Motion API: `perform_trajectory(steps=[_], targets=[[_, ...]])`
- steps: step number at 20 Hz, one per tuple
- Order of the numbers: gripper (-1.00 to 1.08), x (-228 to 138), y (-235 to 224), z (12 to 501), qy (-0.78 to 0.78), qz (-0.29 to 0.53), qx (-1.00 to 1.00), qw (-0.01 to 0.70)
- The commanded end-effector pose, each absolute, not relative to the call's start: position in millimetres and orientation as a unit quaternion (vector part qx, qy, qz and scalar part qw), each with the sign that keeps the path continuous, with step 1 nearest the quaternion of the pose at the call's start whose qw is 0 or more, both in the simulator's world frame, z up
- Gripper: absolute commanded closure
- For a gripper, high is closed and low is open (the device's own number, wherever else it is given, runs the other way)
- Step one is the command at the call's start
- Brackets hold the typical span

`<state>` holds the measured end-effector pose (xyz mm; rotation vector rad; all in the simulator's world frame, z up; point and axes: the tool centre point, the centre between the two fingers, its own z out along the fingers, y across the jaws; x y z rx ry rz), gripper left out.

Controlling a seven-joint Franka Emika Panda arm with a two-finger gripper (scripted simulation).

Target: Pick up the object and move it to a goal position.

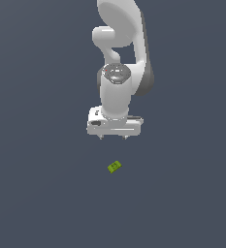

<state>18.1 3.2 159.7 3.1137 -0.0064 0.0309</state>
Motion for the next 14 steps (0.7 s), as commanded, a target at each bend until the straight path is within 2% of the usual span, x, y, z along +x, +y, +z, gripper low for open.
perform_trajectory(steps=[1,14], targets=[[-0.92,21.4,3.3,156.1,-0.021,0.009,1.0,0.013],[-0.92,49.0,4.9,124.4,-0.186,0.006,0.982,0.004]])
